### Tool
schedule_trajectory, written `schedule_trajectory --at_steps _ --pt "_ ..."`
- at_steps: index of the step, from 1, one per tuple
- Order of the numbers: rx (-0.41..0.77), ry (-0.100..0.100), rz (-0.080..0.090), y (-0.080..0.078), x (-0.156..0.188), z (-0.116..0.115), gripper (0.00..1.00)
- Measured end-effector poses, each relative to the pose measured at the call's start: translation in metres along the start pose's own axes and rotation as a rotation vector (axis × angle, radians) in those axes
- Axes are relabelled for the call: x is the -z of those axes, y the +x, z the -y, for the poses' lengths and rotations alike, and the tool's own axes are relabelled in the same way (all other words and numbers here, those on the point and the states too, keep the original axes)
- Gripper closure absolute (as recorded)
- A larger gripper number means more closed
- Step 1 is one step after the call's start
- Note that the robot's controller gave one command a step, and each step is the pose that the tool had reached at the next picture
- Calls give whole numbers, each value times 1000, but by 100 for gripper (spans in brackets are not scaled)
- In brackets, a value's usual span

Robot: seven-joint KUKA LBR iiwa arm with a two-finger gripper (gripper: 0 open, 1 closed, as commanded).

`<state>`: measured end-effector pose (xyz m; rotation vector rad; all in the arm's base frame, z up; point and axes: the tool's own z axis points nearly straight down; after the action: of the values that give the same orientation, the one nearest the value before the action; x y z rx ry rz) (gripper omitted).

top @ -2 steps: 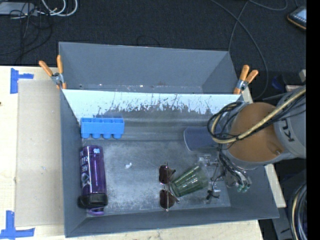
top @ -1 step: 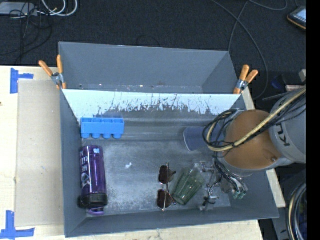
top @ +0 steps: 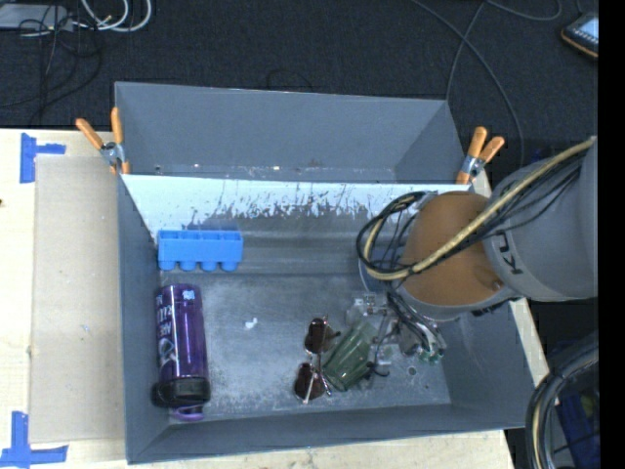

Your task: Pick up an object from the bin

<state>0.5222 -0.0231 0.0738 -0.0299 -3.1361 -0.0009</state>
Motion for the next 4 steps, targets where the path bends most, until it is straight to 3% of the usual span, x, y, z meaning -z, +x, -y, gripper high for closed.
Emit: schedule_trajectory --at_steps 1,2,3,4 --pt "-134 -1 -1 12 -2 -8 0" --pt "-125 0 2 0 -4 -37 0" --pt "-129 1 -9 6 52 -34 0" --pt "-114 -2 4 -4 56 -52 0"
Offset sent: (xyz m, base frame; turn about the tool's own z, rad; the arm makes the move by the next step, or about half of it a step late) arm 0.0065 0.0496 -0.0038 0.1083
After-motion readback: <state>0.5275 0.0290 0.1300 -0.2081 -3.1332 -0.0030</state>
